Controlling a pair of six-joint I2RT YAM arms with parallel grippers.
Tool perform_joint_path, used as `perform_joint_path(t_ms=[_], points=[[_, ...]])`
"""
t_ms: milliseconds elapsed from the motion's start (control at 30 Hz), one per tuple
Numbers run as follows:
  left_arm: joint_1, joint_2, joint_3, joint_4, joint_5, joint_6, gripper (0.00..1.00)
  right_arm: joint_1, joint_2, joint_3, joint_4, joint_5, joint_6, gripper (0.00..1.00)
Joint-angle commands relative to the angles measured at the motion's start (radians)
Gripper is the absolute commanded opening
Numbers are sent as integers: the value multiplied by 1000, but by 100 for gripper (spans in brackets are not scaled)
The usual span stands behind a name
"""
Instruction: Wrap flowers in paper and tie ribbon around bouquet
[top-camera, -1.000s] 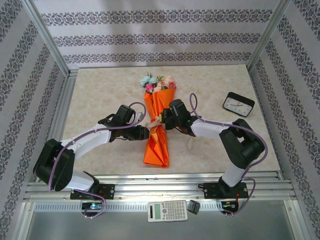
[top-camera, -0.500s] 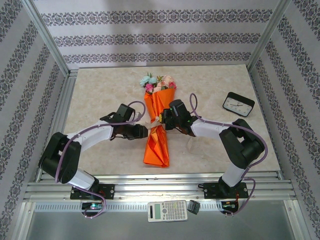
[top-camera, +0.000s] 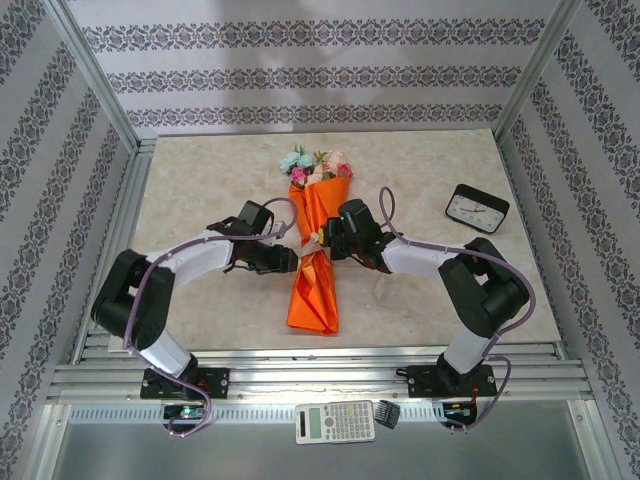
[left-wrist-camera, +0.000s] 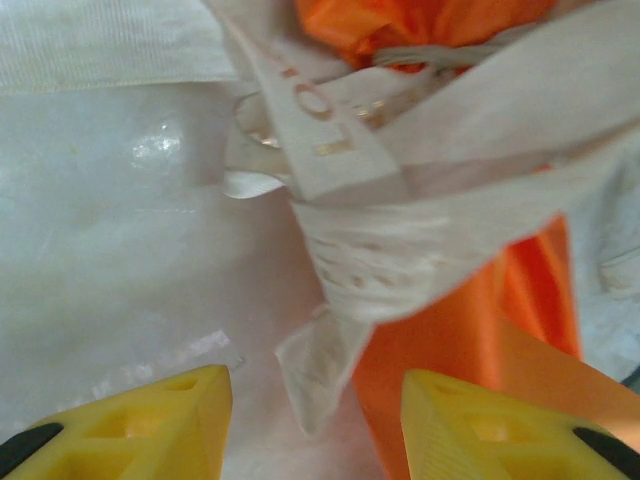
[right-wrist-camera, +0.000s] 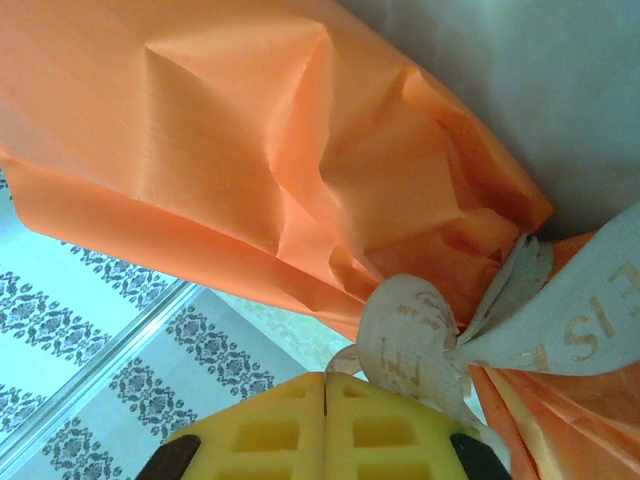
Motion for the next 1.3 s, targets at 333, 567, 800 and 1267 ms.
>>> perform_joint_path(t_ms=[333,567,800,1267], points=[[-5,60,0,154,76,-30,45,-7,-11,-12,12,19,22,0],[-7,118,29,180,95,-40,24,-7,-19,-22,12,26,21,0],[-8,52,27,82,100,11,0,-16,-35,-55,52,75,14,0],[-32,-10,107,-233,134,231,0,-86,-85,-155,184,168,9,0]])
